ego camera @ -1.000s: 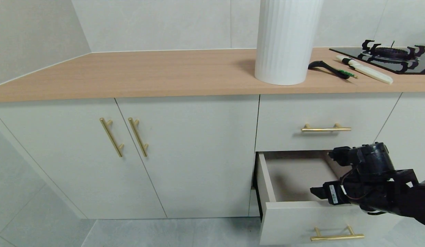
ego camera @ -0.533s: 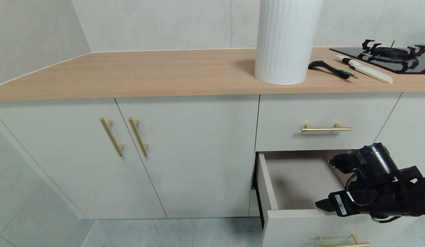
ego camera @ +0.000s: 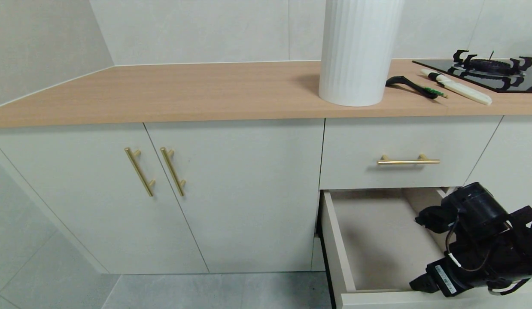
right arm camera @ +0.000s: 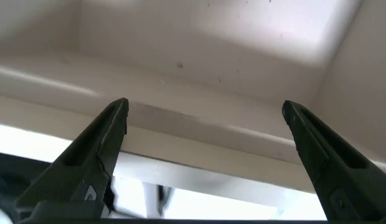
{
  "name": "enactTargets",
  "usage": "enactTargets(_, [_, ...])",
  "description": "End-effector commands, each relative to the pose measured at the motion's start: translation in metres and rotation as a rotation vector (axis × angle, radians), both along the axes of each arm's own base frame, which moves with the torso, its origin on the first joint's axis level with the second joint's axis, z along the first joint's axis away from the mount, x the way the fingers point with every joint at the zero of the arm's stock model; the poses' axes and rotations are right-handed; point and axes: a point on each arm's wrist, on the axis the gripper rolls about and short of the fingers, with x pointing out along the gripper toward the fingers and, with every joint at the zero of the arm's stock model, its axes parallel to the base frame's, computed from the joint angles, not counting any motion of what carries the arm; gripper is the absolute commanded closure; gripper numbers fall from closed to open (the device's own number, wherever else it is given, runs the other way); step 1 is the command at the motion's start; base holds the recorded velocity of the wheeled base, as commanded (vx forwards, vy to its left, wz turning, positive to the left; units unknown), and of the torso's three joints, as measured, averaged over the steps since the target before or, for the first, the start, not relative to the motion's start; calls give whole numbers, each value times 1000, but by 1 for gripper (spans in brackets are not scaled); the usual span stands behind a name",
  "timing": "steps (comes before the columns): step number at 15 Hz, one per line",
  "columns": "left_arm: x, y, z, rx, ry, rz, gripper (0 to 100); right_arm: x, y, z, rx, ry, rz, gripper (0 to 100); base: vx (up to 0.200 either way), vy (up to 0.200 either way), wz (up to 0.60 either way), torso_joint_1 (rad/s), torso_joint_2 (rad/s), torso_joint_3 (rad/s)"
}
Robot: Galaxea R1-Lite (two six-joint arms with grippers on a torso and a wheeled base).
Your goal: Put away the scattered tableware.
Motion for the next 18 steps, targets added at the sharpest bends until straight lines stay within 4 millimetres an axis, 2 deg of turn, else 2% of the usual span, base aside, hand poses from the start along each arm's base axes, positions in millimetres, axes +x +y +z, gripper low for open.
enactTargets(1, [0,0,0,0,1,0,0,-6,-1,3,-18,25,21,0,0,0,0,0,0,0])
enactTargets(6, [0,0,0,0,1,0,0,-23,3,-1,-90,158,93,0,0,0,0,0,0,0])
enactTargets(11, [0,0,0,0,1,0,0,-25,2,-2,-109,177,109,0,0,0,0,0,0,0])
enactTargets(15, [0,0,0,0,1,0,0,-15,1,15,-63,76,70,0,0,0,0,0,0,0])
enactTargets(18, [0,0,0,0,1,0,0,-4,4,27,32,-103,-7,0,0,0,0,0,0,0])
